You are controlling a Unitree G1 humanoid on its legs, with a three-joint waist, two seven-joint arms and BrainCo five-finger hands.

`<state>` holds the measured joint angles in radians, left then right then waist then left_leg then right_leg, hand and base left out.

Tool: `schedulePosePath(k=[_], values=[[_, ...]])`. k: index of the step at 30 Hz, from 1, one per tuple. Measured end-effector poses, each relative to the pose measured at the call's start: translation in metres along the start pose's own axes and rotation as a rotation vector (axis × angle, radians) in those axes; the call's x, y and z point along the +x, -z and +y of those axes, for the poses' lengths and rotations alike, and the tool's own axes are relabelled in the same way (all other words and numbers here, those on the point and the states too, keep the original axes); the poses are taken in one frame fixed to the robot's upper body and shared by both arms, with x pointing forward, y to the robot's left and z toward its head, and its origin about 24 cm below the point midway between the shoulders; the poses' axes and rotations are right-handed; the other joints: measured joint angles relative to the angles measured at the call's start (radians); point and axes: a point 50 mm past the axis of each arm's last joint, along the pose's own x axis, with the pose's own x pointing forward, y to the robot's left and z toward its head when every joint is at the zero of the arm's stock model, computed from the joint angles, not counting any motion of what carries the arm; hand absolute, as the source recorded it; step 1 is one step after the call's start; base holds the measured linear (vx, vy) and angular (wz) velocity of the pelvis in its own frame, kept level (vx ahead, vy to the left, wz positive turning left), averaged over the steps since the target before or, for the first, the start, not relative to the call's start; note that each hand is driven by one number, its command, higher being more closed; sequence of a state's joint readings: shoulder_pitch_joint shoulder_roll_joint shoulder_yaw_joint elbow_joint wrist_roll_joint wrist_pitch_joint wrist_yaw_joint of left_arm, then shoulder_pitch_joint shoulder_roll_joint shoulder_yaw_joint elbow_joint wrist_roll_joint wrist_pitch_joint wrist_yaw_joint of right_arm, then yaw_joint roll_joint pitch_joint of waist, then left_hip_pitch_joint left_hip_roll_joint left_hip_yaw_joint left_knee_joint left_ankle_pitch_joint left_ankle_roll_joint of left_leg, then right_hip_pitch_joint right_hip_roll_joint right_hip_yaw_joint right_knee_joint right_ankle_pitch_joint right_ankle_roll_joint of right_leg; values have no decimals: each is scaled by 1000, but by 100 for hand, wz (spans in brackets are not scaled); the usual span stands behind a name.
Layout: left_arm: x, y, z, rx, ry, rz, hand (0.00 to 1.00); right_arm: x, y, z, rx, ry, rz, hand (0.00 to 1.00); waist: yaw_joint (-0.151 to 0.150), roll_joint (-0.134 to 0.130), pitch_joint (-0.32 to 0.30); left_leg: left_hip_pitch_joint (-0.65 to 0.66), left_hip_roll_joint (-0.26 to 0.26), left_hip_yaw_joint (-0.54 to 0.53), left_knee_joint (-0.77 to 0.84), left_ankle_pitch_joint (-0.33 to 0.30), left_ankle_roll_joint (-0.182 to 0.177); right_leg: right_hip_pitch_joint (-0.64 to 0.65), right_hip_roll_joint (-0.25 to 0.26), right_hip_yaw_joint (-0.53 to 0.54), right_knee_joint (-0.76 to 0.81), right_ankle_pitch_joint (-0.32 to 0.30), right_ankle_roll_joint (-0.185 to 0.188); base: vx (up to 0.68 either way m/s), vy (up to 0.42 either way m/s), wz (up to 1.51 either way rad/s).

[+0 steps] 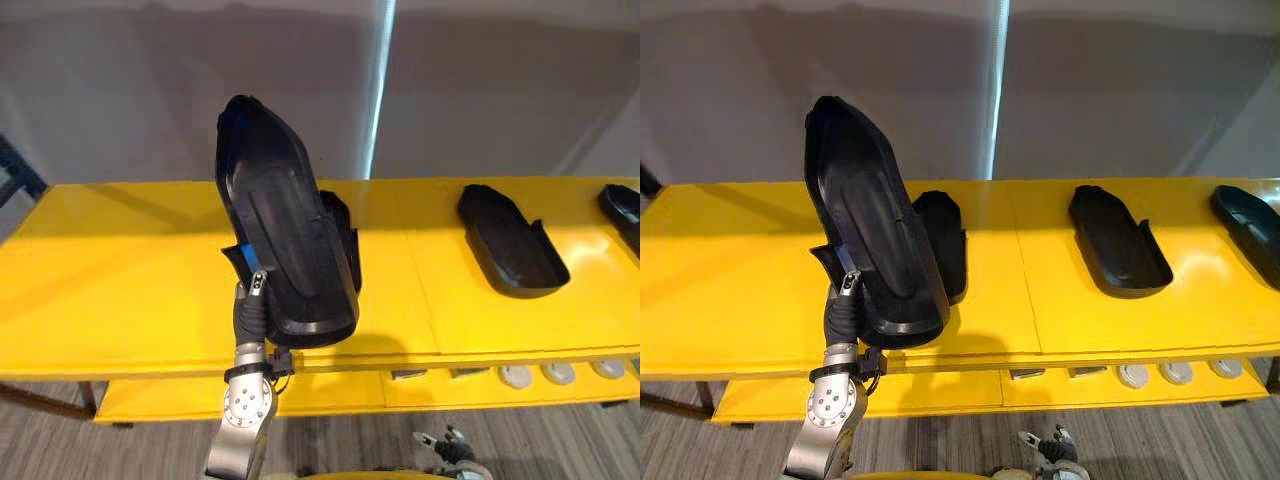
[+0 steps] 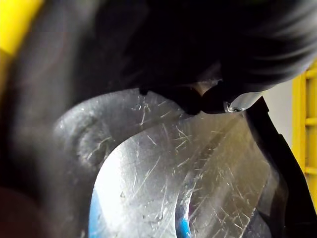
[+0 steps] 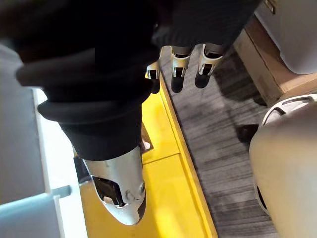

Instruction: Walk over and take plastic housings, then place them on the shelf

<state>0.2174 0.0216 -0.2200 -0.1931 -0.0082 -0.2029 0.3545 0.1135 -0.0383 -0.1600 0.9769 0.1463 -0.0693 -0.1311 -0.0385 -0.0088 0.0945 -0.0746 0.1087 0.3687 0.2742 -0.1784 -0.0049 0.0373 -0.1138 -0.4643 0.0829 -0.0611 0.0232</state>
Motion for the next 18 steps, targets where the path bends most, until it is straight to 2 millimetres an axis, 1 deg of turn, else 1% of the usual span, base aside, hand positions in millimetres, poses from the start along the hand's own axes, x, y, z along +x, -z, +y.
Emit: schedulePosePath(k=[1,2,3,4,5,6,7,8,9,10,11,12,13,14,15,16,17,18], values=[[0,0,1,1,-2,-1,100,0,0,1,-4,-3,4,0,-1,-6,4,-21,41,11,75,-12,19,-13,-12,4,22,-3,0,-48,47,-4],[0,0,1,1,-3,-1,100,1,0,2,-7,-4,8,0,-4,-12,7,-28,65,8,122,-22,24,-16,-25,9,37,-4,3,-52,173,-11],[1,0,0,-8,-4,-1,100,2,-1,-2,-16,4,5,0,-13,-18,10,-41,119,-36,229,-51,4,-27,-65,19,74,-11,20,-60,217,-6],[1,0,-1,-16,-4,1,100,2,-2,-4,-19,9,5,0,-22,-18,11,-44,142,-57,255,-58,-6,-29,-80,21,88,-15,30,-89,389,10],[1,-1,-3,-38,-2,4,100,2,-1,-8,-27,17,9,0,-42,-17,10,-50,185,-103,275,-60,-10,-37,-115,21,119,-23,53,-68,444,25],[2,-3,-8,-59,8,-4,100,1,2,-12,-31,26,16,0,-52,-14,8,-52,207,-155,250,-49,-28,-57,-148,24,150,-18,86,-77,591,31],[3,-5,-12,-72,16,-13,100,1,3,-16,-36,35,18,0,-56,0,0,-52,214,-202,201,-22,-63,-75,-168,22,162,-9,117,-73,665,20],[3,-5,-15,-87,22,-15,100,1,4,-21,-43,46,21,0,-57,21,-14,-49,200,-243,156,-56,-172,-94,-182,25,159,10,146,-45,597,13],[4,-6,-18,-99,30,-18,100,1,4,-22,-41,49,27,0,-57,13,-16,-55,180,-243,156,-84,-180,-100,-206,33,155,29,164,-25,596,8],[4,-5,-15,-82,48,-14,100,0,12,-17,-25,42,59,0,-58,-33,-21,-75,124,-225,200,-98,-147,-95,-254,40,116,85,156,-34,551,4],[5,-4,-11,-68,50,-12,100,-1,18,-14,-22,37,83,0,-55,-44,-24,-108,99,-212,251,-121,-119,-100,-277,42,87,144,129,-61,526,-2],[5,-4,-9,-60,48,-14,100,-1,18,-13,-25,35,87,0,-54,-50,-26,-118,93,-198,265,-130,-106,-109,-284,45,84,177,98,-95,496,-28],[6,-4,-6,-51,40,-17,100,0,15,-13,-44,31,79,0,-39,-48,-27,-116,87,-161,248,-135,-82,-149,-288,41,90,244,-20,-98,450,-62],[7,-3,-1,-43,25,-15,100,2,10,-12,-77,23,62,0,-28,-47,-26,-93,77,-116,198,-114,-49,-214,-285,45,209,181,-69,-96,414,-69],[7,-1,0,-36,20,-8,100,2,8,-12,-85,22,57,0,-30,-44,-24,-78,67,-110,168,-98,-40,-235,-268,65,284,121,-42,-78,312,-54],[7,3,2,-23,20,9,100,3,7,-11,-86,19,54,0,-37,-38,-20,-38,50,-94,102,-66,-23,-249,-203,97,382,16,14,-70,222,-30],[6,5,1,-20,24,14,100,3,6,-11,-90,17,51,0,-39,-30,-17,-12,29,-76,44,-38,-12,-243,-125,114,420,-48,13,-72,188,-24],[7,4,0,-21,27,12,100,3,5,-10,-92,15,49,0,-40,-27,-16,-5,19,-69,20,-24,-8,-236,-88,109,416,-80,14,-76,129,-17]])
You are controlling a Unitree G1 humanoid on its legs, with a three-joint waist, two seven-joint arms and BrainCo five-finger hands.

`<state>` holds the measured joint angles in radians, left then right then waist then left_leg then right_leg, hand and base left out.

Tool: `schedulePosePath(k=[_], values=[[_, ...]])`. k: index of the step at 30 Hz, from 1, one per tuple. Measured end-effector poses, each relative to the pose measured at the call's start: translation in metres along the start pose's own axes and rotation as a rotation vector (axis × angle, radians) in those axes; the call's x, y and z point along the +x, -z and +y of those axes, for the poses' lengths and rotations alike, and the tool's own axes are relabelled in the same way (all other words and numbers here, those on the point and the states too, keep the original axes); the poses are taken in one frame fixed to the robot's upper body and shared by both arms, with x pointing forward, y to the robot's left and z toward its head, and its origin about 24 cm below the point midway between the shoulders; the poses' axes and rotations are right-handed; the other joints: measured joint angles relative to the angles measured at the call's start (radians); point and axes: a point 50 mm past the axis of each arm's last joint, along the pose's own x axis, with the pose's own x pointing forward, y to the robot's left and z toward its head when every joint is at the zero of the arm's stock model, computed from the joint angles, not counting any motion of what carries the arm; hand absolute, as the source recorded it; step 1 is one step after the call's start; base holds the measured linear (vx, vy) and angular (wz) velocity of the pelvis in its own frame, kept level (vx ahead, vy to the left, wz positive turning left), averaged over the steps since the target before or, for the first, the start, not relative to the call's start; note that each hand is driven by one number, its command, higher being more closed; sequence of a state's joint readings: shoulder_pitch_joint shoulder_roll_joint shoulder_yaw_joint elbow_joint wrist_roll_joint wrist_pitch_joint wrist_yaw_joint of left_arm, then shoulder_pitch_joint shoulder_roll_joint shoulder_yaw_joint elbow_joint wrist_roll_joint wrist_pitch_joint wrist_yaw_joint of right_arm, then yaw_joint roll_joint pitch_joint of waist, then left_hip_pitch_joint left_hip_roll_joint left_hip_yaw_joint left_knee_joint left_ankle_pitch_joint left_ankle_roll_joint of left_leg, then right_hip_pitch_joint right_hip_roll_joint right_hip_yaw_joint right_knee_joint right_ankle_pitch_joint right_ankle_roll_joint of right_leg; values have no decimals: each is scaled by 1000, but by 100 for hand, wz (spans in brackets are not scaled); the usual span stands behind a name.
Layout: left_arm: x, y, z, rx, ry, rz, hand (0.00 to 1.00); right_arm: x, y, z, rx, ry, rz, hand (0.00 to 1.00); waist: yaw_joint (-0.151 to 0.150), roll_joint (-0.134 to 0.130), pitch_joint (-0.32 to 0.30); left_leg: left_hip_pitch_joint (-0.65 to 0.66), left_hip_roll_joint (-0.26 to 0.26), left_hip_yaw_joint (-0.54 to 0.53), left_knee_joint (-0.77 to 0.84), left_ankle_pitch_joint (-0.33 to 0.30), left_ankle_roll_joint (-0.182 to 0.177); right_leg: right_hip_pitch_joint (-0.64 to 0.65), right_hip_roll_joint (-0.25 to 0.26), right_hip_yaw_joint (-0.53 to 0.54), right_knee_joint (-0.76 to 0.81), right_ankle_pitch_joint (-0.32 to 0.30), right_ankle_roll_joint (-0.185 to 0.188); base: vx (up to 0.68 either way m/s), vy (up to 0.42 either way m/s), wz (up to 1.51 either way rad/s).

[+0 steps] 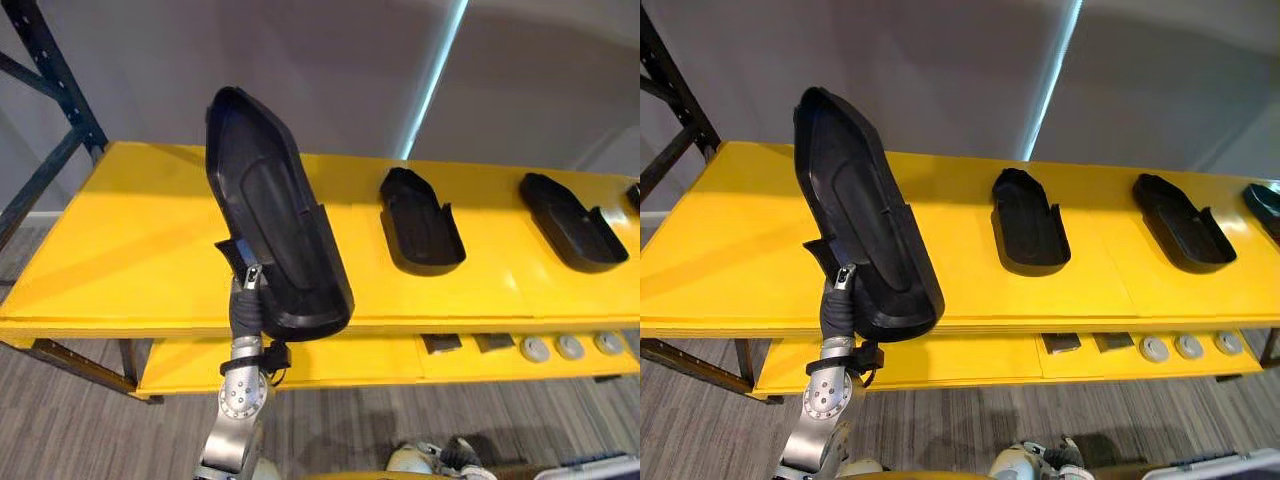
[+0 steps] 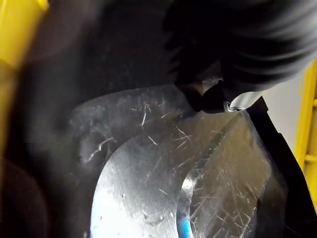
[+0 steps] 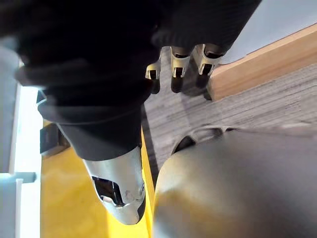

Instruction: Walk over and take plastic housings, then place them on the shelf

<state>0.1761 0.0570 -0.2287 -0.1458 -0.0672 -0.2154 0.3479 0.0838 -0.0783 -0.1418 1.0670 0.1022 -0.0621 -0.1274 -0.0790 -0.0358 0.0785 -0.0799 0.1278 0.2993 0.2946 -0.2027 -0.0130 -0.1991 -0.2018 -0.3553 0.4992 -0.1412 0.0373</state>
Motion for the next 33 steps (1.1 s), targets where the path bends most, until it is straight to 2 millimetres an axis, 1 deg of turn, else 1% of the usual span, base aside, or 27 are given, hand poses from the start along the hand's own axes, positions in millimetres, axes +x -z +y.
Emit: schedulePosePath(k=[1,2,3,4,5,7,9,13,15,17,18,20,21,22,23,24,27,32,33], values=[[1,-1,-2,-4,5,-4,100,0,-1,1,-3,-3,-5,0,-9,7,5,3,-24,3,-29,19,6,29,67,0,-70,-41,-4,-71,92,-1],[0,0,-4,-9,10,0,100,0,-2,0,-1,-1,-6,0,-17,5,8,4,-49,1,-46,29,9,78,86,0,-181,-59,-35,-65,74,1],[-1,1,-5,-17,9,8,100,1,-4,-2,-3,2,-12,0,-18,25,19,8,-47,-3,-52,35,9,89,96,4,-202,-34,-36,-48,47,-1],[-1,1,-6,-14,13,12,100,0,-4,-6,2,13,-18,0,-18,41,25,14,-48,-4,-71,47,9,99,117,28,-234,-15,-37,-38,3,-15],[-1,1,-8,1,24,8,100,-1,-1,-8,10,18,-17,0,-16,44,25,26,-51,1,-97,65,6,100,132,57,-251,2,-43,-36,-19,-8],[0,1,-4,24,18,1,100,-3,3,-5,18,10,-7,0,-16,31,23,71,-56,2,-181,113,-3,126,138,57,-294,24,-50,-40,-56,-3],[-1,1,-5,19,15,3,100,-5,6,-3,29,7,-13,0,-15,21,19,87,-51,4,-224,129,-14,142,153,58,-319,30,-57,-80,-79,-5],[0,1,-3,42,14,1,100,-7,6,-1,37,2,-27,0,-12,19,4,134,-45,14,-300,166,-34,176,179,59,-375,56,-62,-40,-83,-7],[1,3,1,81,8,0,100,-7,6,-1,35,1,-25,0,-12,19,-14,145,-44,22,-334,186,-36,178,189,63,-394,67,-68,10,-54,-8],[3,14,12,158,-20,48,100,-7,7,-1,35,1,-23,0,-14,24,-32,166,-43,27,-377,212,-38,188,203,67,-422,81,-66,34,-50,-7],[4,18,14,179,-27,69,100,-7,7,-1,35,1,-23,0,-16,24,-32,173,-43,28,-386,216,-39,195,205,67,-429,84,-65,18,-36,-4],[12,33,26,263,-63,141,100,-7,7,0,27,-1,-23,0,-16,26,-34,179,-40,28,-395,217,-39,211,214,72,-455,98,-66,-5,-9,-2],[14,36,30,281,-74,154,100,-7,7,-1,21,-1,-24,0,-16,27,-36,178,-40,31,-395,217,-39,212,216,76,-463,103,-65,-6,-5,-8],[19,39,38,321,-102,174,100,-7,7,-1,11,-3,-26,0,-16,28,-38,173,-40,34,-395,218,-40,211,218,81,-475,110,-64,2,1,-8],[25,41,46,349,-129,185,100,-7,7,-1,3,-6,-27,0,-17,29,-38,169,-40,34,-395,220,-39,211,220,82,-487,118,-65,2,1,-6],[28,41,50,361,-139,187,100,-7,7,-1,1,-10,-27,0,-18,29,-38,166,-40,34,-395,221,-40,211,220,82,-491,121,-68,0,0,0],[44,37,69,446,-197,183,100,-7,7,-1,-10,-23,-25,0,-18,30,-37,163,-43,33,-393,226,-40,209,224,83,-514,135,-67,24,1,-1],[62,32,88,495,-258,181,100,-7,6,-1,-44,-38,-31,0,-17,31,-36,152,-46,39,-390,229,-41,208,235,106,-542,158,-67,3,5,-4],[64,31,94,505,-283,189,100,-6,5,-1,-52,-39,-33,0,-18,32,-36,151,-46,47,-390,229,-41,208,235,115,-552,164,-65,2,22,-13]])
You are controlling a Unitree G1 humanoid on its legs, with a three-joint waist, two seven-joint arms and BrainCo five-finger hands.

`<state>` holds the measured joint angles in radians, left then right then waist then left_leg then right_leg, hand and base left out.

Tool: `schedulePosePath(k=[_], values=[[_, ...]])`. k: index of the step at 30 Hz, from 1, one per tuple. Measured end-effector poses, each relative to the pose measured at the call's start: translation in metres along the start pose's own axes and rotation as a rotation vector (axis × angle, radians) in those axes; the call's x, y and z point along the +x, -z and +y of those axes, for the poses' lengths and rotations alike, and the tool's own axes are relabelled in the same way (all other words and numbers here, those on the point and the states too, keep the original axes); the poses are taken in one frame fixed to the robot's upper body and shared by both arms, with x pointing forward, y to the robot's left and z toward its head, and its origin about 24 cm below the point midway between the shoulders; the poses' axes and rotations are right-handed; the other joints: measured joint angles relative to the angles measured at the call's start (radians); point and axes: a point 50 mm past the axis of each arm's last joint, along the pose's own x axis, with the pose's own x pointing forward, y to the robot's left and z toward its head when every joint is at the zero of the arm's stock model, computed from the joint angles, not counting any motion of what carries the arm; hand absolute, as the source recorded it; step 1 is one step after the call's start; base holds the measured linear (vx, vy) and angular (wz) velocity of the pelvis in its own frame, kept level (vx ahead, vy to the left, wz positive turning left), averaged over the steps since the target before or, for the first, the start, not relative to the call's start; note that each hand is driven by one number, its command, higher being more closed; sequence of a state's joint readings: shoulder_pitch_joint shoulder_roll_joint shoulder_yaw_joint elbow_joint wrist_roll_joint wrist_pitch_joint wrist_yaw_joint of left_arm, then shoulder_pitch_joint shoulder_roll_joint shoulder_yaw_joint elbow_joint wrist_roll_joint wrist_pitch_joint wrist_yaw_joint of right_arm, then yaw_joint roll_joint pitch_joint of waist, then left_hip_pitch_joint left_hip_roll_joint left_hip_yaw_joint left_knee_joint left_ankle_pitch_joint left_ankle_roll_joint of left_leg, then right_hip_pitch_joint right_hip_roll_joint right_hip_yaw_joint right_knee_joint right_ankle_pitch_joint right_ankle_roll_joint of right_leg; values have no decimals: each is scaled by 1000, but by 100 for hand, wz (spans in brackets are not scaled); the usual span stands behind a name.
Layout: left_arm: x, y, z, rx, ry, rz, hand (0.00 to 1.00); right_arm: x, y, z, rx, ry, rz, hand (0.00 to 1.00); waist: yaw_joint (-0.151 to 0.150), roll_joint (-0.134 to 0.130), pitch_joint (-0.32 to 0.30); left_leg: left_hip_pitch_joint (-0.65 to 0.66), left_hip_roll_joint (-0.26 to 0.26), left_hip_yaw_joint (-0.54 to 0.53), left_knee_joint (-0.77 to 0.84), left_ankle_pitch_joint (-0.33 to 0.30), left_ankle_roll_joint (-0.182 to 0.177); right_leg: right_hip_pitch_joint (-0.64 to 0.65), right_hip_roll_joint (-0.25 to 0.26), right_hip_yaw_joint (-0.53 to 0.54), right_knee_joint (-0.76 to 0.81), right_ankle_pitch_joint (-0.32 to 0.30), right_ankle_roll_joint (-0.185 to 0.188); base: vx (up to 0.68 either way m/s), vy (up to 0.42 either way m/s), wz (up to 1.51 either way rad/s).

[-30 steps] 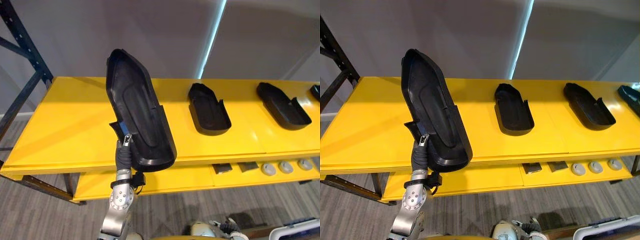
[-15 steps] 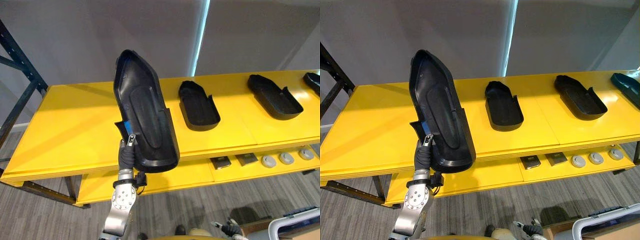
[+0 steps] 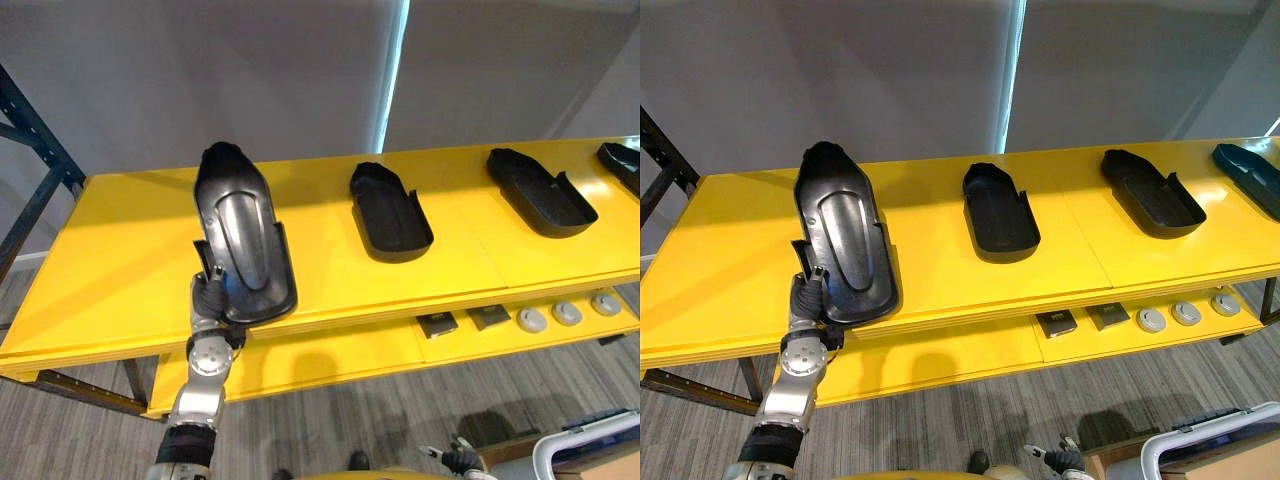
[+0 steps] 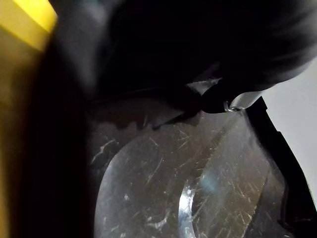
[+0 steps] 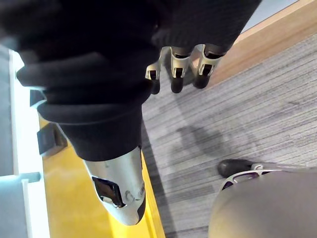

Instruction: Walk over and take plastic housings, then place them on the shelf

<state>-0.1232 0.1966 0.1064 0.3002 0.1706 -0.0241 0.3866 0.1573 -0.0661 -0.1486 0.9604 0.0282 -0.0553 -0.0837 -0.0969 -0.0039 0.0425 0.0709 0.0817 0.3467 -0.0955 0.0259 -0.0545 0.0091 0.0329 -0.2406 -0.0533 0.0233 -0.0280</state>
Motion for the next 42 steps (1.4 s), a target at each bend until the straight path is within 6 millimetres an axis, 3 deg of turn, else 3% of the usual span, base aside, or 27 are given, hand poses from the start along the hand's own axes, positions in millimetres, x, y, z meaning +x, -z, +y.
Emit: schedulePosePath(k=[3,4,20,33,36,40,41,42], values=[[10,-1,5,8,-31,15,100,0,0,0,-3,0,0,0,0,1,1,-9,0,7,0,2,1,-10,1,8,-6,10,-1,-7,16,-11],[12,-1,5,11,-33,18,0,0,0,0,-3,1,0,0,0,1,1,-11,-1,9,0,3,2,-12,1,10,-6,11,-1,-8,14,-7],[54,-15,23,39,-118,67,0,0,-1,-2,-16,3,-3,0,-1,5,29,-27,-12,11,-7,5,5,-33,-2,29,-6,23,4,0,11,-1],[64,-22,35,42,-173,61,0,0,0,-2,-16,-9,-3,0,0,4,30,-23,-13,12,-7,5,5,-31,-2,40,-5,25,1,0,0,0],[65,-36,38,21,-203,0,0,0,0,-2,-16,-15,-2,0,2,2,34,-23,-14,11,-7,5,5,-31,-3,38,-5,24,0,0,0,0],[52,-78,40,-75,-252,-191,0,0,-1,-2,-12,-16,-8,0,5,1,49,-24,-16,3,-7,6,7,-28,-6,31,-5,24,0,5,4,6],[42,-86,38,-105,-260,-245,100,0,-1,-2,-10,-15,-8,0,5,2,50,-25,-17,0,-7,6,8,-28,-7,27,-5,24,0,0,0,10],[31,-91,33,-105,-259,-294,100,0,-1,-2,-4,-14,-7,0,4,2,51,-25,-17,-3,-7,6,8,-26,-8,25,-5,24,0,0,0,7]])
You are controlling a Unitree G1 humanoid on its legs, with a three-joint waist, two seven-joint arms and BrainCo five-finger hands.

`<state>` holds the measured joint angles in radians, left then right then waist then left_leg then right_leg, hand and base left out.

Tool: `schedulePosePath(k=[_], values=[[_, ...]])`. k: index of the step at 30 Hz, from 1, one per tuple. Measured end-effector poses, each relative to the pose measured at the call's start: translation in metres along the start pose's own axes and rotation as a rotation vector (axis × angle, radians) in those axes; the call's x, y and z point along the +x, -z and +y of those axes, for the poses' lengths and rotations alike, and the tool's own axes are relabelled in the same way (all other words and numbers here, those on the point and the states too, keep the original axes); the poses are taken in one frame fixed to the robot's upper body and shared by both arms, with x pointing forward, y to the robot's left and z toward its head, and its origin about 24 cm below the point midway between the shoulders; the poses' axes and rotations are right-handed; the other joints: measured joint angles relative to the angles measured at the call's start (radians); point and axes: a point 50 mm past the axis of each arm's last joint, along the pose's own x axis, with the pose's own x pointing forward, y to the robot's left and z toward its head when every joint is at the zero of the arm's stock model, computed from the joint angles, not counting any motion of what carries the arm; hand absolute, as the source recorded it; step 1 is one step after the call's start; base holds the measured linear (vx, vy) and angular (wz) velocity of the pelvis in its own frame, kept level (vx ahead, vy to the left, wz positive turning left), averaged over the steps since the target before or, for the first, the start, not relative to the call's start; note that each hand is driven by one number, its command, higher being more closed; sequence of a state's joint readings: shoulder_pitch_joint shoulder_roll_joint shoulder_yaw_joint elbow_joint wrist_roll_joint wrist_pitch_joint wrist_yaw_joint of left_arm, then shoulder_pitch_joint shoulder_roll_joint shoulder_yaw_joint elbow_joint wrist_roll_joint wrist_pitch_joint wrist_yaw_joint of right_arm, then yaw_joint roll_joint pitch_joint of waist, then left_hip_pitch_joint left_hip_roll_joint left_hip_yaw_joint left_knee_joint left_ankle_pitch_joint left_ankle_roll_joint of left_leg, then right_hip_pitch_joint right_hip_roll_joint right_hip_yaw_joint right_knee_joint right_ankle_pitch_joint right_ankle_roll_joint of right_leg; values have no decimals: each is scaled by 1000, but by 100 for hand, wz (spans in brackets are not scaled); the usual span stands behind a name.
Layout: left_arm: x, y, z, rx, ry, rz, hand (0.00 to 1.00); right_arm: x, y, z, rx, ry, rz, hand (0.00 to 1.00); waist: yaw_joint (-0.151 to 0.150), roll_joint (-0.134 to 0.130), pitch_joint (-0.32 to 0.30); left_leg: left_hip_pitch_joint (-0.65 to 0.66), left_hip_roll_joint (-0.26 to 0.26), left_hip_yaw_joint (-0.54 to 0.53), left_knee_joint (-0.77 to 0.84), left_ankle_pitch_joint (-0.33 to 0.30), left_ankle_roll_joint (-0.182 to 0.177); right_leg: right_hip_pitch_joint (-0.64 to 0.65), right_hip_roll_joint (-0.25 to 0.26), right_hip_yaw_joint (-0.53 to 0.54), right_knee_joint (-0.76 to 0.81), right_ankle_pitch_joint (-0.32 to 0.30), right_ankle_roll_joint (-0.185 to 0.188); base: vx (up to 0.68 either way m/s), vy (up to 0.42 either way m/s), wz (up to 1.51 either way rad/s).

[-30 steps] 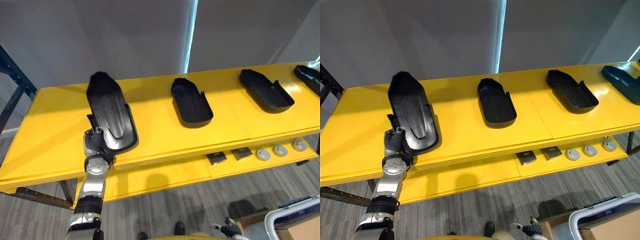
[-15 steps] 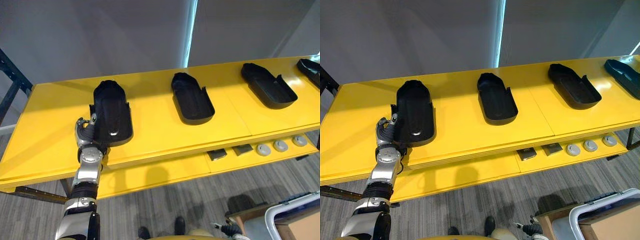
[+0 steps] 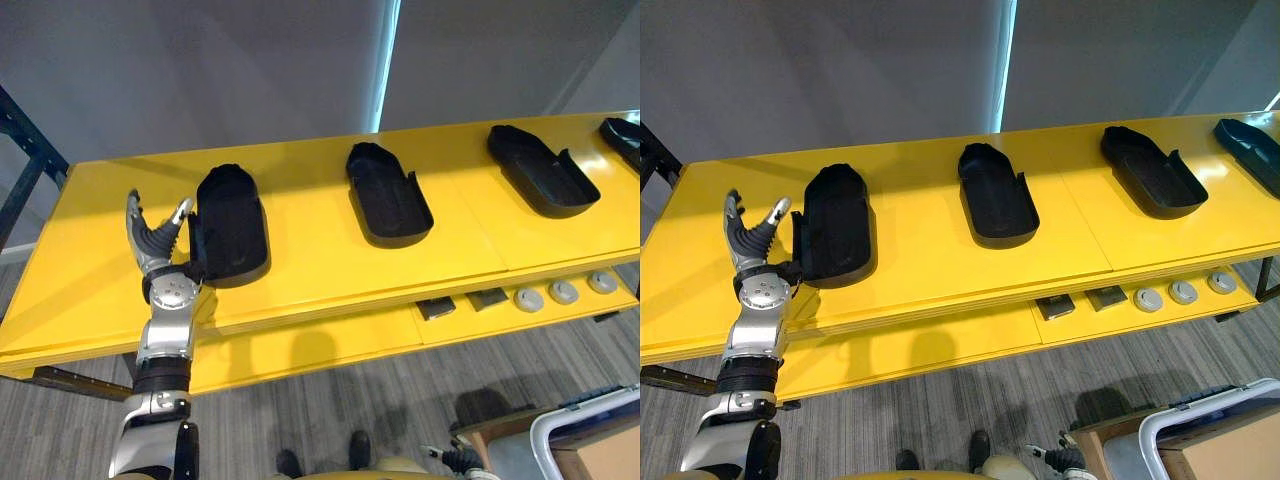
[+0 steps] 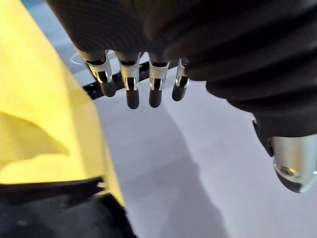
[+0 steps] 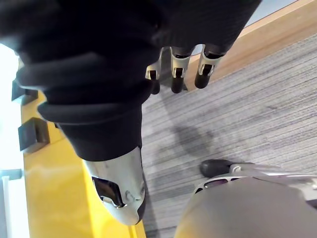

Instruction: Walk over and take plastic housings, then place them on the shelf

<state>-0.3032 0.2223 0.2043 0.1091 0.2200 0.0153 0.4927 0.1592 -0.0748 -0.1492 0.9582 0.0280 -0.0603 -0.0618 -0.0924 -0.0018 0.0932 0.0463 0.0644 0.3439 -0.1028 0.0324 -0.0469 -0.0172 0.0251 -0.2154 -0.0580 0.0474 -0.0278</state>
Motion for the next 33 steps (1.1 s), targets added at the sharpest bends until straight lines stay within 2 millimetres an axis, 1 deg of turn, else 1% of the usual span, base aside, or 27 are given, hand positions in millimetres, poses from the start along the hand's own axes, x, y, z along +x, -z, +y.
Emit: schedulePosePath(k=[2,4,5,6,7,9,10,11,12,13,16,21,23,28,29,30,31,33], values=[[-15,-7,-2,-4,16,-45,100,0,0,0,1,0,0,0,0,0,0,0,0,-3,0,0,0,1,0,-1,0,0,0,0,0,4],[-40,-14,-3,-2,53,-99,100,0,2,-1,2,1,4,0,-1,2,1,-1,2,-10,0,0,0,3,-8,-2,0,-1,0,6,24,8],[-48,-16,-3,-6,66,-113,100,0,2,-1,2,3,4,0,0,3,2,-2,4,-14,0,0,0,4,-9,-2,0,-1,0,10,31,16],[-71,-21,-6,8,122,-154,100,-1,4,-3,3,6,9,0,3,6,5,0,5,-21,0,-1,1,10,-11,-3,0,-3,3,5,8,15],[-80,-21,-9,16,154,-166,100,-1,4,-3,5,8,11,0,3,6,5,2,1,-23,0,-1,1,12,-12,-6,0,-3,4,-5,29,13],[-109,-15,-17,51,293,-168,100,-1,6,-5,4,11,19,0,23,7,5,3,-2,-25,0,-1,1,14,-12,-7,1,-4,5,-20,28,5],[-115,-13,-19,52,326,-156,100,-1,7,-5,3,11,23,0,25,6,5,2,-1,-25,0,0,2,13,-12,-7,1,-4,5,-22,6,3],[-126,-8,-22,54,379,-129,100,-1,8,-5,2,12,27,0,28,5,4,3,1,-27,0,1,3,14,-12,-7,4,-6,9,-19,3,4],[-137,-1,-24,61,437,-100,100,-1,8,-5,1,12,28,0,30,4,4,3,2,-28,-1,2,3,14,-13,-7,5,-14,20,-17,2,4],[-138,1,-25,64,448,-94,100,-1,8,-5,1,12,28,0,30,4,4,3,2,-28,-1,2,3,14,-13,-7,5,-14,20,0,0,0],[-146,17,-30,96,521,-32,100,-1,9,-5,-3,11,32,0,37,1,1,3,2,-26,-1,4,5,13,-15,-6,5,-15,22,0,0,0],[-155,34,-42,143,596,36,100,-1,9,-1,-18,-2,36,0,43,-14,-10,1,-1,-25,-1,3,6,12,-18,-6,1,-16,23,14,6,0],[-152,39,-46,181,605,45,100,-1,8,0,-26,-7,33,0,43,-19,-13,0,-3,-25,-1,2,7,12,-20,-5,-2,-16,24,49,22,-1],[-140,35,-55,215,593,-5,100,-1,8,0,-27,-7,32,0,37,-18,-14,-3,-11,-17,0,-2,12,13,-25,1,-16,-5,26,41,25,-3],[-137,35,-56,224,587,-3,100,-1,7,0,-27,-8,31,0,36,-18,-14,-3,-12,-16,0,-2,13,13,-25,2,-17,-4,27,20,19,-5],[-129,37,-56,249,570,-2,100,0,5,1,-27,-11,25,0,28,-18,-14,-3,-13,-12,0,-3,14,13,-26,5,-20,-1,27,14,17,-6],[-126,38,-56,263,561,-3,100,0,4,2,-26,-12,22,0,22,-18,-14,-3,-13,-11,0,-4,15,13,-26,7,-22,0,26,6,12,-7],[-117,40,-55,295,551,-13,100,1,2,3,-29,-16,14,0,18,-18,-14,-6,-13,0,0,-5,16,12,-24,17,-37,12,26,-4,10,-14]])
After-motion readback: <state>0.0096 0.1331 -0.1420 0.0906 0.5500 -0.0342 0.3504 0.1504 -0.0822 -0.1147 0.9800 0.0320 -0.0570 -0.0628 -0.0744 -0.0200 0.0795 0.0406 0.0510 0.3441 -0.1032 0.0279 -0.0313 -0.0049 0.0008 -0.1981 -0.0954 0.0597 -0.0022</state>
